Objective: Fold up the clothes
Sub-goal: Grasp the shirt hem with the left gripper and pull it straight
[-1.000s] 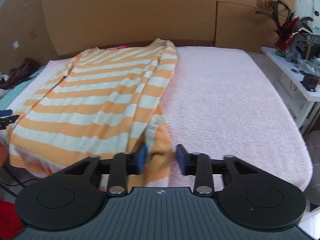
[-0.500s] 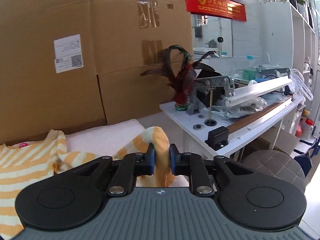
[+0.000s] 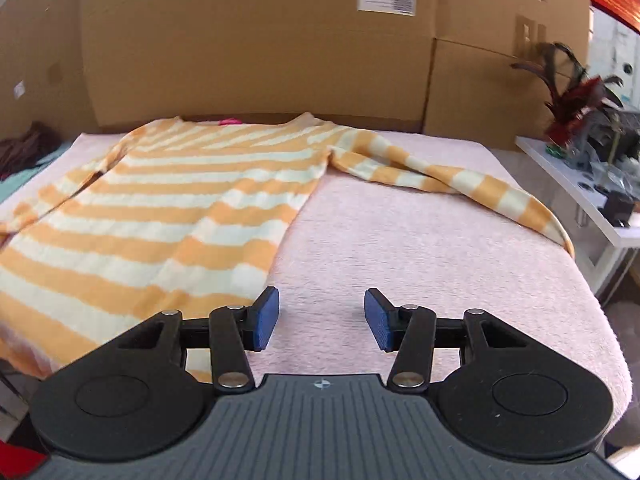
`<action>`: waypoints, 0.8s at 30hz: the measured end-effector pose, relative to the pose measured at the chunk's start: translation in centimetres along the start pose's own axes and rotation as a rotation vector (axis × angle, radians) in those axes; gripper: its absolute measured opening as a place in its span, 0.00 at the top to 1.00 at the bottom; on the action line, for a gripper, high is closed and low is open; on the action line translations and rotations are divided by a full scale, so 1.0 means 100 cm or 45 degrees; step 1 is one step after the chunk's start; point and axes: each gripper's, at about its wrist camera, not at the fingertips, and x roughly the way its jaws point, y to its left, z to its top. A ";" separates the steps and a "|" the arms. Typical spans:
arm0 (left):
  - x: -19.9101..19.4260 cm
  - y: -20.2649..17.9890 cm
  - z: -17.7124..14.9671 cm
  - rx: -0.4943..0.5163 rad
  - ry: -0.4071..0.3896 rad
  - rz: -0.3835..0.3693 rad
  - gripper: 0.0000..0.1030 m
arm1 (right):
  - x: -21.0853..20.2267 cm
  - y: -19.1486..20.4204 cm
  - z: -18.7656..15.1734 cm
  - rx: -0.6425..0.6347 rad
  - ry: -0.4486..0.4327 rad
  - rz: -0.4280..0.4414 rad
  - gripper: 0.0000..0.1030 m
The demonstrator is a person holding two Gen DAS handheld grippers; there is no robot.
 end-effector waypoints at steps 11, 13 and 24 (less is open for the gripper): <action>0.001 0.004 0.023 -0.017 -0.084 0.146 1.00 | 0.006 0.006 -0.004 0.040 -0.061 -0.060 0.49; -0.007 0.024 0.042 -0.028 -0.149 0.259 1.00 | 0.006 0.005 -0.003 0.060 -0.059 -0.058 0.49; 0.006 0.107 0.067 -0.080 -0.008 0.617 0.69 | 0.004 0.004 -0.003 0.098 -0.056 -0.072 0.46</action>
